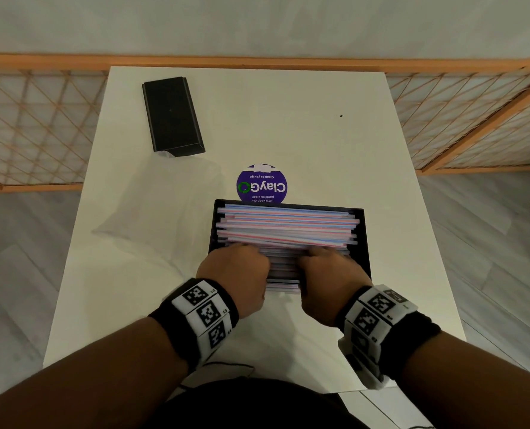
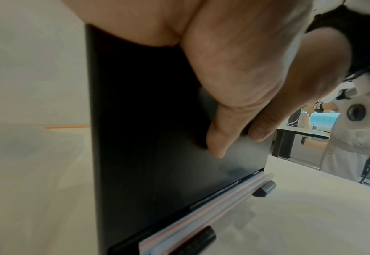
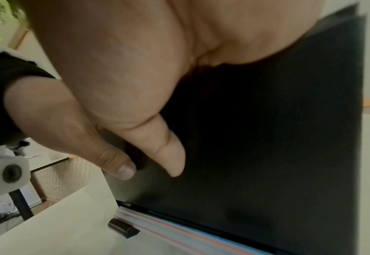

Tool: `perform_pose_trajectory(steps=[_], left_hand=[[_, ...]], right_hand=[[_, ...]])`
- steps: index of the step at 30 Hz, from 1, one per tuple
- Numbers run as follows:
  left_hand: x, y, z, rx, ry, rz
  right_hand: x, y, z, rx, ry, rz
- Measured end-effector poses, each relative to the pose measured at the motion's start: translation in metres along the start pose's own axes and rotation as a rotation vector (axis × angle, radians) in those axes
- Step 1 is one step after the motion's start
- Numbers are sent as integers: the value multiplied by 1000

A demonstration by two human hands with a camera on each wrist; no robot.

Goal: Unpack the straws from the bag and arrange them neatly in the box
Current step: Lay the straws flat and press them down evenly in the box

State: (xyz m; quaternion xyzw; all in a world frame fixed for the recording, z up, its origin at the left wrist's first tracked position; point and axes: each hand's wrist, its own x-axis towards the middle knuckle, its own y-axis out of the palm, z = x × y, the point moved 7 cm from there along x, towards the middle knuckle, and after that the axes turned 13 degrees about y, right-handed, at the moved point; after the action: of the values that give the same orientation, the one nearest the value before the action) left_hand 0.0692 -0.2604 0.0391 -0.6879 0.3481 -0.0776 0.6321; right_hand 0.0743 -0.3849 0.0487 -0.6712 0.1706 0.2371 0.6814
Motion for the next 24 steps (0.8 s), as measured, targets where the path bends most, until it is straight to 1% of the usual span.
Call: perform_pose_trajectory(steps=[3,5,8,9,10,12,13,14,15,17,19,20,21,22,24], left_hand=[[2,0,2,6,-17,19],[3,0,3,18,-1,25],[5,-5,6,-12,-5,-3],[5,-11,6,-39,4,-59],[5,-21,6,-71,40,-152],[2,-44,5,-104,146,-391],[1,-55,8,-103,171,-491],[2,-62,14,-95,151,-526],[5,-64,24,-88,96,-522],[14,-59,46,-132,-15,-442],[20,-46,59,-203,-35,-359],[21,-41,61,-221,-31,-356],[22,-39,62,-238,-32,-369],[22,-39,62,-259,-36,-384],[21,-40,62,-277,-42,-404]], right_hand=[[2,-1,0,-17,0,8],[4,-2,0,-25,0,-4],[8,-7,2,-42,-9,-30],[10,-9,3,-38,-19,-40],[13,-12,3,-34,-25,-53],[21,-18,2,-12,-33,-100],[24,-22,2,18,-42,-143],[25,-28,2,42,-50,-191],[25,-32,2,55,-50,-236],[17,-43,0,73,-58,-369],[-2,-51,3,104,-120,-526],[-12,-50,7,127,-172,-544],[-20,-45,11,135,-212,-525],[-24,-35,16,109,-222,-457],[-19,-5,23,-29,-174,-231]])
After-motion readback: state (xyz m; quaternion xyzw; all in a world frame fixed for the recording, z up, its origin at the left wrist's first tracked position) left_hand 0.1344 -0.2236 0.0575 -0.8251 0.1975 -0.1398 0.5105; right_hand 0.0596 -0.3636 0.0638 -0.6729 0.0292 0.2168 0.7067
